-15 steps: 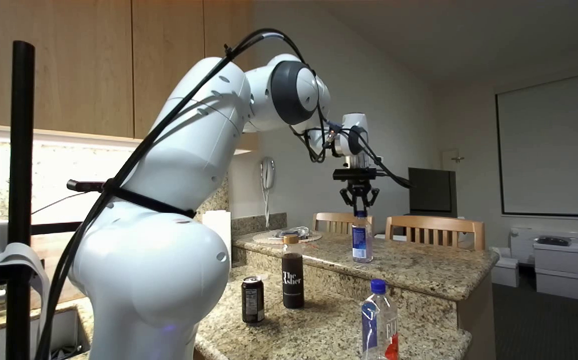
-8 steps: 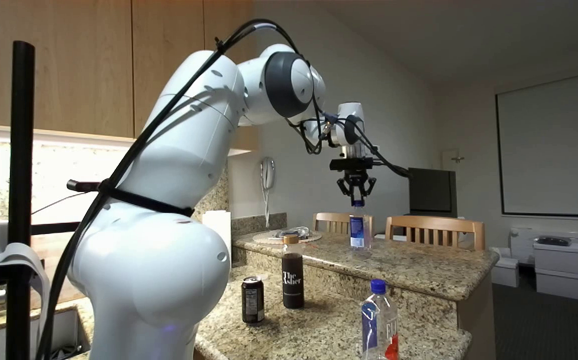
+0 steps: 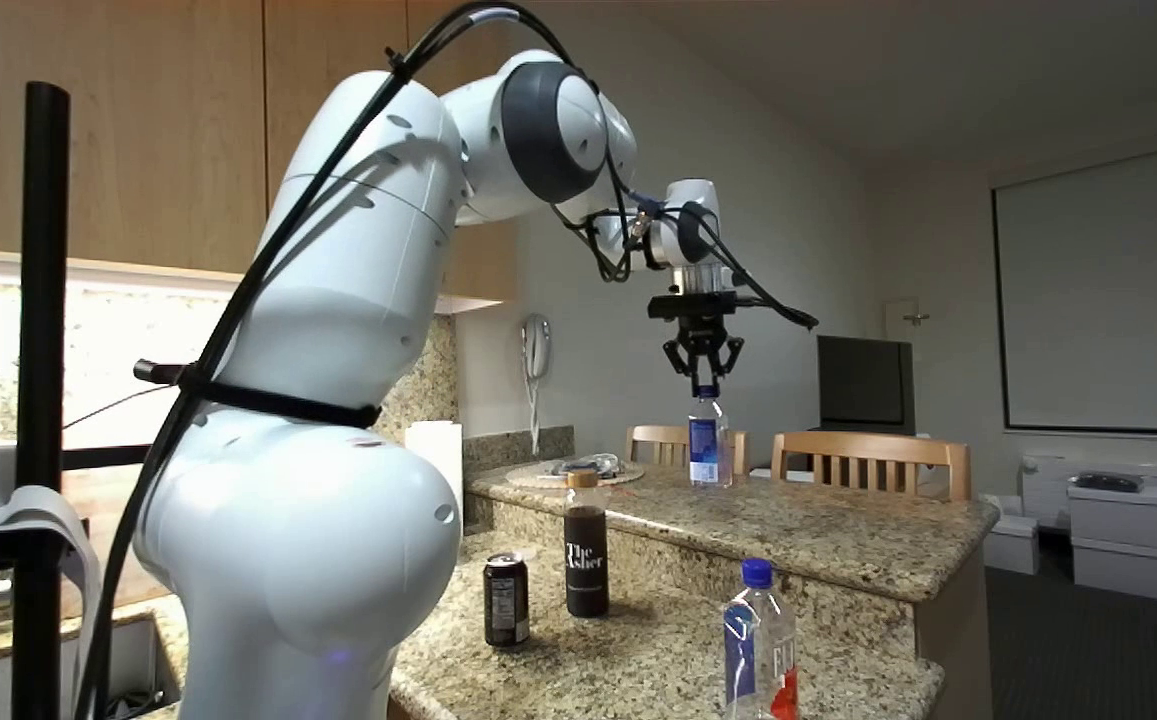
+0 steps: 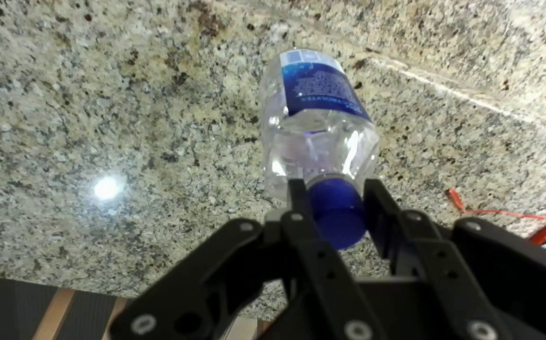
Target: Remove the two empty bottles from the top of the upper counter
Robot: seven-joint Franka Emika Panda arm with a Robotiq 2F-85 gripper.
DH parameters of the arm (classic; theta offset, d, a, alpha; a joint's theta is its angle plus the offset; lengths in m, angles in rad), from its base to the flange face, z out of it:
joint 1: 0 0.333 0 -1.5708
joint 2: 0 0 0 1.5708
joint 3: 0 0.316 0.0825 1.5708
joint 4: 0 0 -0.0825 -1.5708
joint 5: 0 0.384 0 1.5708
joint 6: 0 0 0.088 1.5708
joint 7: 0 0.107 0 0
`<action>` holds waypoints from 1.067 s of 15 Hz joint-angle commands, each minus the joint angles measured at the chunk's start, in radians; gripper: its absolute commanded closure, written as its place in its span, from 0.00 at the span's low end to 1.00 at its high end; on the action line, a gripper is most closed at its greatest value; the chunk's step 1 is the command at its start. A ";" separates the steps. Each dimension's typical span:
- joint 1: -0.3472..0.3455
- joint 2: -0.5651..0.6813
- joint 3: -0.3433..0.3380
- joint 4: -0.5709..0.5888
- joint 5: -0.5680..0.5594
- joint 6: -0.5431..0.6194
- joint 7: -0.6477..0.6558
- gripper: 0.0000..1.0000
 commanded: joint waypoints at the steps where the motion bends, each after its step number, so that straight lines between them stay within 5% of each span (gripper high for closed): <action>1: -0.008 -0.119 0.013 -0.132 0.022 -0.020 -0.020 0.85; 16: 0.020 -0.486 0.019 -0.778 0.140 0.254 -0.067 0.85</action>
